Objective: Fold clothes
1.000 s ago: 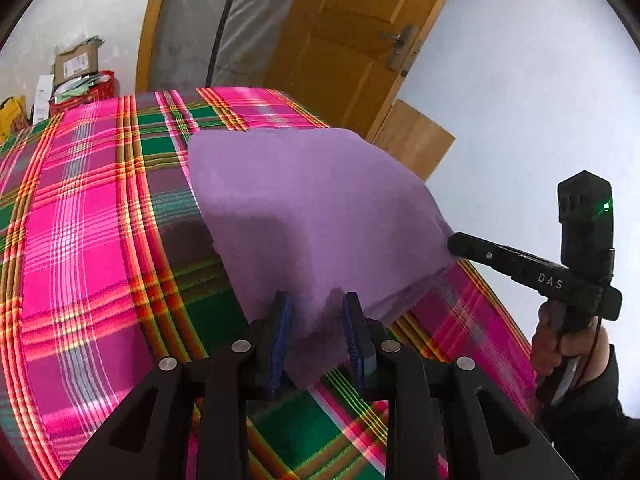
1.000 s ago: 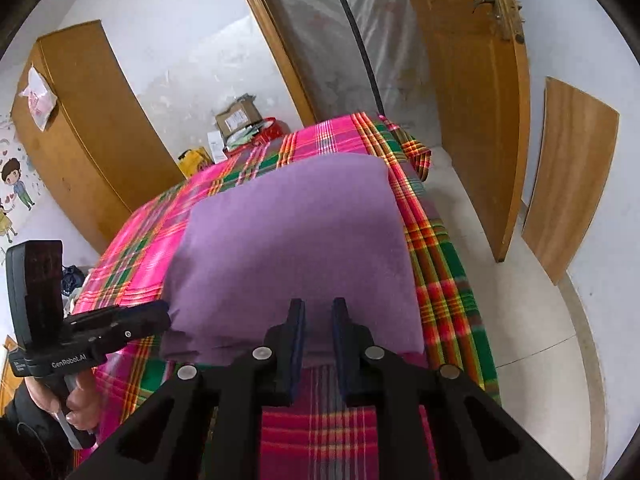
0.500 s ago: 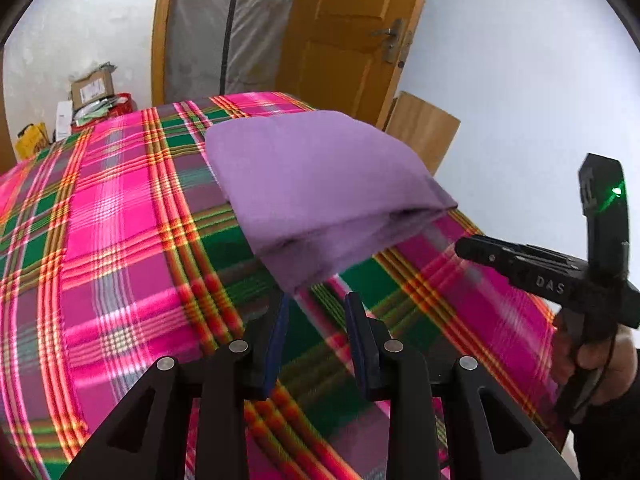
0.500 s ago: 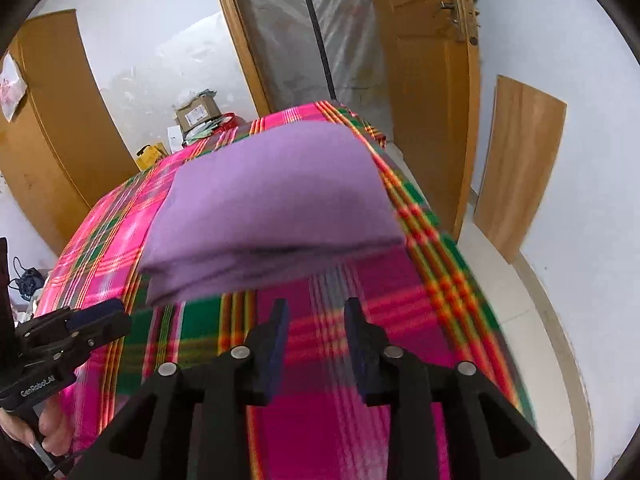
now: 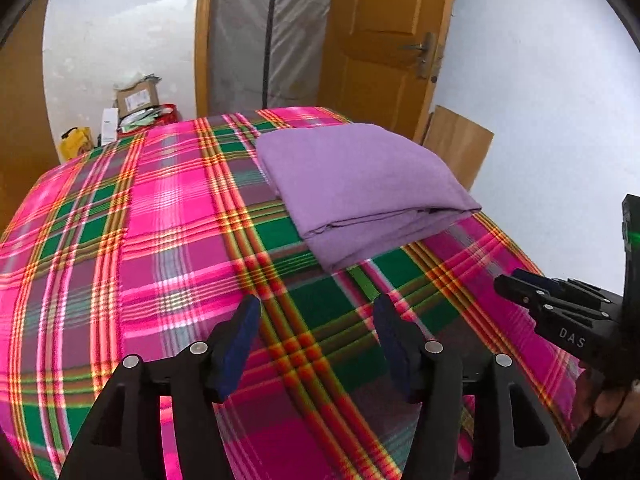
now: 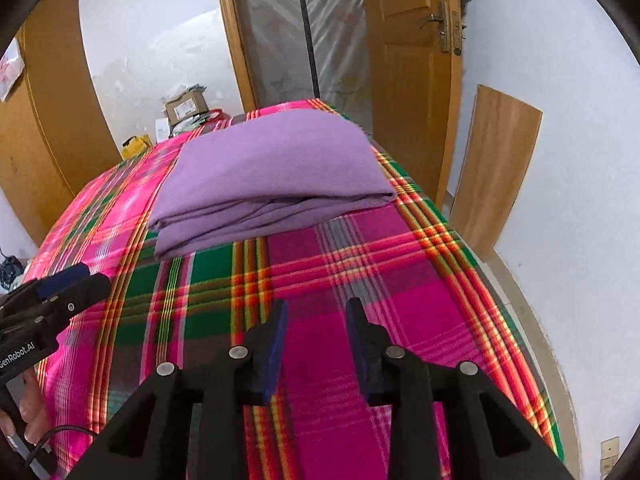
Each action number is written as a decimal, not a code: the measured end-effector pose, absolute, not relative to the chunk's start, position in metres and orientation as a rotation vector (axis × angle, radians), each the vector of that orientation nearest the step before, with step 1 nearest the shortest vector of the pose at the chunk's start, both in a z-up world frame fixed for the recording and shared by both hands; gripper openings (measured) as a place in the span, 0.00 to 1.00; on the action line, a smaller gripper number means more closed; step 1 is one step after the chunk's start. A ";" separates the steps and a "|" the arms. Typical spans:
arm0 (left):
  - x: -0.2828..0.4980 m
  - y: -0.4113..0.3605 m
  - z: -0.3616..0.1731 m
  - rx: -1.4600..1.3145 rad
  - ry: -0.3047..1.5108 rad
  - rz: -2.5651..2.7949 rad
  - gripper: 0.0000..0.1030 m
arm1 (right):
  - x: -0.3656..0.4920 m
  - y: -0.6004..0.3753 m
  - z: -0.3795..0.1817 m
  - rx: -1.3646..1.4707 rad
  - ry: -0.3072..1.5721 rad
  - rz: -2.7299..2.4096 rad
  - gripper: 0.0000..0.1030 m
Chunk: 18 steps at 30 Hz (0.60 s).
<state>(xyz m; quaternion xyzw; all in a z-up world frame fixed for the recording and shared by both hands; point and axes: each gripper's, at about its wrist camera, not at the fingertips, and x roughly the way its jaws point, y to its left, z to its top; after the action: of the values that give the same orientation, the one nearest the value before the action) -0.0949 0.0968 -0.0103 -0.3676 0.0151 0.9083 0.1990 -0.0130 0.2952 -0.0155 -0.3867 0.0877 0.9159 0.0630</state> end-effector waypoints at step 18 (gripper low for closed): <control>-0.094 0.083 -0.030 -1.157 -0.040 2.475 0.71 | -0.006 0.280 -0.018 -1.189 0.191 2.693 0.30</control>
<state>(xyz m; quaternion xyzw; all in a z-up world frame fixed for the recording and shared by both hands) -0.0942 0.0829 -0.0303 -0.4147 -0.0142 0.8869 0.2032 -0.0061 0.2797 -0.0180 -0.4012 0.0646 0.9087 0.0956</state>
